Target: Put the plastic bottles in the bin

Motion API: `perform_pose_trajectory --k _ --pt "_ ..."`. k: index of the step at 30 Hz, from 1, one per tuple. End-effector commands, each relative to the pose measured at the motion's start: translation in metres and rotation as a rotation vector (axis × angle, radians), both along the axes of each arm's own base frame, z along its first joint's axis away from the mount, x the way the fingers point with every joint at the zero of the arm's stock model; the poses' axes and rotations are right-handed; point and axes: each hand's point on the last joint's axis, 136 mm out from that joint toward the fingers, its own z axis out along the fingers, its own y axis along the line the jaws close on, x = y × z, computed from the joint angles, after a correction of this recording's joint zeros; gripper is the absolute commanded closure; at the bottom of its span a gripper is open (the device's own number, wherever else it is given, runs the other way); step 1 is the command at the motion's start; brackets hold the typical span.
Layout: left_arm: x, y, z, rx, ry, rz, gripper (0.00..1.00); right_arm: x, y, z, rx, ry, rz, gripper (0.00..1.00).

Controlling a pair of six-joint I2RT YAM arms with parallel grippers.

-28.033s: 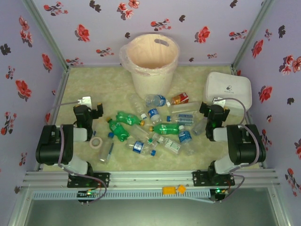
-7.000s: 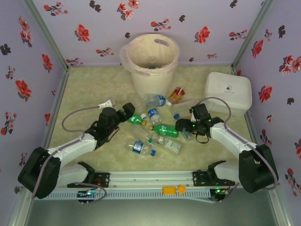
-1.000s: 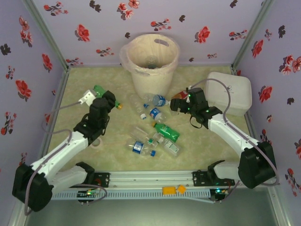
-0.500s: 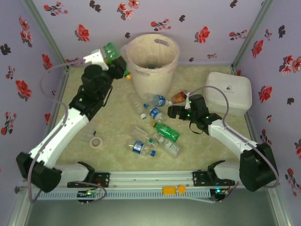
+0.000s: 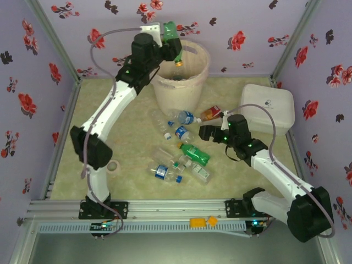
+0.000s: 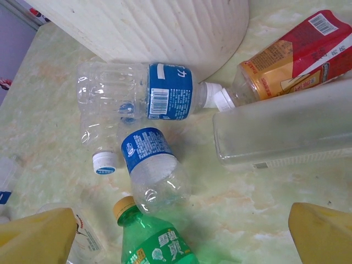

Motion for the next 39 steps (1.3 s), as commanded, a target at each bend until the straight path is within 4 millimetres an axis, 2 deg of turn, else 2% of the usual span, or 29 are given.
perform_pose_trajectory --k 1,7,9,11,14,15,20,22,26,30,31,35,37,39 --pt "0.012 -0.012 -0.021 0.076 0.045 -0.044 0.63 -0.006 -0.013 -0.007 -0.023 0.024 -0.055 0.01" --pt "0.03 -0.023 -0.054 0.133 0.098 -0.048 0.63 -0.006 -0.021 -0.017 -0.005 0.032 -0.119 0.0" --pt "0.032 -0.023 -0.06 0.145 0.109 -0.047 0.59 -0.006 -0.02 -0.018 0.004 0.037 -0.122 0.0" --pt "0.032 -0.024 -0.061 0.146 0.109 -0.048 0.42 -0.004 -0.02 -0.019 0.004 0.042 -0.127 0.0" --pt "0.029 -0.023 -0.052 0.138 0.097 -0.051 0.06 -0.002 -0.024 -0.018 -0.005 0.048 -0.155 0.0" --pt "0.026 -0.023 -0.045 0.132 0.087 -0.052 0.0 0.0 -0.025 -0.019 -0.006 0.052 -0.164 0.0" --pt "0.001 -0.023 -0.005 0.132 0.012 -0.076 0.0 0.004 -0.034 -0.023 0.002 0.088 -0.223 0.0" --pt "-0.017 -0.023 0.013 0.148 -0.031 -0.094 0.0 0.007 -0.041 -0.028 -0.001 0.111 -0.265 0.0" --pt "-0.052 -0.019 0.034 0.154 -0.092 -0.122 0.0 0.017 -0.053 -0.036 0.034 0.148 -0.342 0.0" --pt "-0.09 -0.006 0.033 0.124 -0.15 -0.133 0.0 0.03 -0.054 -0.042 0.083 0.176 -0.395 0.0" --pt "-0.1 0.001 0.03 0.106 -0.162 -0.128 0.0 0.032 -0.056 -0.044 0.087 0.189 -0.418 0.0" --pt "-0.129 0.027 -0.002 0.053 -0.14 -0.1 0.0 0.045 -0.06 -0.052 0.093 0.25 -0.504 0.0" --pt "-0.144 0.041 -0.024 0.032 -0.105 -0.082 0.0 0.053 -0.064 -0.056 0.074 0.268 -0.551 0.0" --pt "-0.156 0.055 -0.055 0.009 -0.049 -0.059 0.0 0.061 -0.069 -0.059 0.068 0.276 -0.603 0.0"
